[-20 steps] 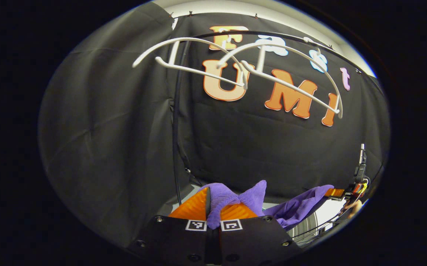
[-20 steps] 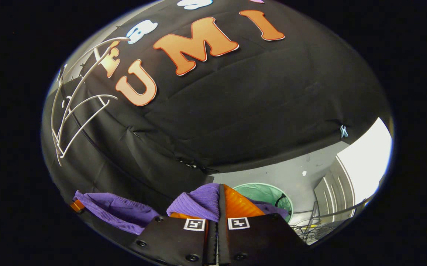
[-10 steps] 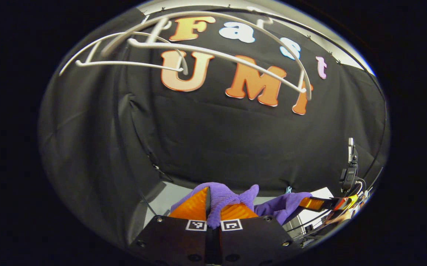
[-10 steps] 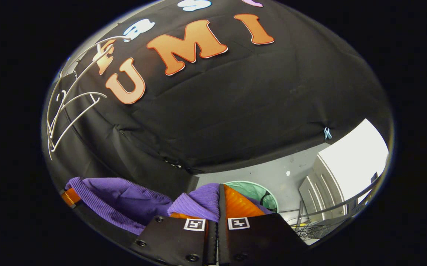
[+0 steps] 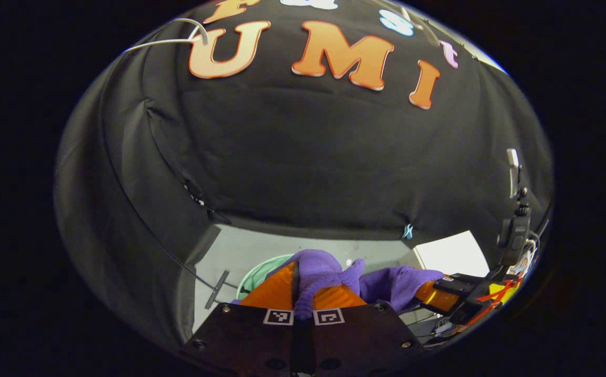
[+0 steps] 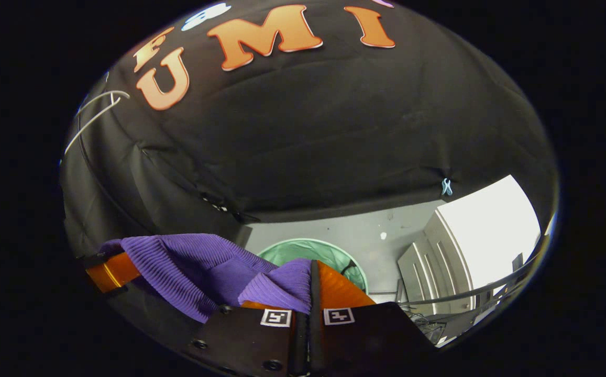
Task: Grasp the clothes on the hanger with both hands and then place them into the laundry hamper below.
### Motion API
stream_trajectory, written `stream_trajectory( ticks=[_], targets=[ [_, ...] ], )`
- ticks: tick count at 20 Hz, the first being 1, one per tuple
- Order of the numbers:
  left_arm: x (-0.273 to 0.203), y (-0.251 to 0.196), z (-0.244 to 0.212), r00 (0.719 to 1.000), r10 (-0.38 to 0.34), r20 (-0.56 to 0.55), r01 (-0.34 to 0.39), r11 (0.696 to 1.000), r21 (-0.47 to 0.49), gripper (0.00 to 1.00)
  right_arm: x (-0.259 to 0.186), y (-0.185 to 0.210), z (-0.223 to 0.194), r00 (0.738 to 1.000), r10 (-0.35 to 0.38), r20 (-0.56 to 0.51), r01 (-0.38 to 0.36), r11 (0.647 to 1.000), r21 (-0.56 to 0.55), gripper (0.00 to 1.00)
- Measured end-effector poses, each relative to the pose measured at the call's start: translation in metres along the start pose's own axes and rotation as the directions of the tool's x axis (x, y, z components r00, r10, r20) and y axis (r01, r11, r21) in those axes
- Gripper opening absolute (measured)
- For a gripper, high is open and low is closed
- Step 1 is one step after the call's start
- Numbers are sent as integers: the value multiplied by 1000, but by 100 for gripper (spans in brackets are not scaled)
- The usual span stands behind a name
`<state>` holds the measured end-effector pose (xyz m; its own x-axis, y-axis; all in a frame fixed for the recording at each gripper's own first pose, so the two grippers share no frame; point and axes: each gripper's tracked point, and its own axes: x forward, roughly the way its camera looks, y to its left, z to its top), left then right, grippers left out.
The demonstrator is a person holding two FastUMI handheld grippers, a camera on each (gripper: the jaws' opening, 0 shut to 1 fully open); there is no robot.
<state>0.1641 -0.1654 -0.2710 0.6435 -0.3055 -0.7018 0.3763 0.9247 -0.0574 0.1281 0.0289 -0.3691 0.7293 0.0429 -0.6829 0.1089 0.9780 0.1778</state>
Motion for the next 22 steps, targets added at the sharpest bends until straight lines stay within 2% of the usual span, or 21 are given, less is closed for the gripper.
stream_trajectory(
  ticks=[3, 6, 8, 11, 12, 13, 15, 16, 17, 18, 19, 20, 22],
  targets=[
    [33, 2, -34, 990, 36, -136, -37, 999, 2, 0, 34, -7, -34, 996, -23, -84, 22, 1000, -21, 10],
    [56, 18, -68, 964, 77, -256, -75, 997, 16, 1, 67, -9, -60, 986, -41, -164, 31, 997, -67, 9],
    [64, 23, -84, 943, 76, -325, -85, 996, -16, 1, 85, -6, -77, 973, -58, -224, 45, 997, -60, 10],
    [76, 34, -116, 900, 97, -426, -129, 991, -47, 2, 115, -22, -113, 940, -122, -319, 110, 992, -56, 10],
    [80, 40, -125, 887, 110, -449, -143, 989, -42, 2, 123, -27, -120, 931, -138, -337, 120, 990, -73, 16],
    [81, 45, -134, 875, 120, -469, -154, 987, -35, 3, 128, -32, -127, 922, -158, -353, 131, 986, -99, 12],
    [80, 49, -154, 849, 130, -512, -164, 986, -22, 5, 133, -38, -138, 908, -195, -371, 151, 978, -144, 12],
    [80, 52, -161, 837, 136, -531, -171, 985, -18, 7, 136, -37, -143, 904, -196, -379, 151, 978, -147, 17],
    [84, 54, -170, 829, 136, -542, -176, 984, -22, 13, 135, -34, -145, 903, -195, -383, 150, 978, -144, 17],
    [85, 56, -174, 827, 135, -547, -181, 983, -31, 14, 136, -32, -144, 905, -190, -380, 146, 979, -139, 12],
    [82, 57, -179, 824, 135, -550, -188, 981, -41, 14, 135, -30, -143, 908, -183, -378, 140, 981, -137, 12],
    [80, 56, -178, 823, 133, -553, -192, 980, -51, 14, 132, -30, -143, 909, -181, -377, 138, 981, -138, 17],
    [75, 54, -179, 819, 123, -561, -192, 979, -65, 56, 127, -30, -143, 907, -178, -382, 139, 982, -127, 17]
  ],
)
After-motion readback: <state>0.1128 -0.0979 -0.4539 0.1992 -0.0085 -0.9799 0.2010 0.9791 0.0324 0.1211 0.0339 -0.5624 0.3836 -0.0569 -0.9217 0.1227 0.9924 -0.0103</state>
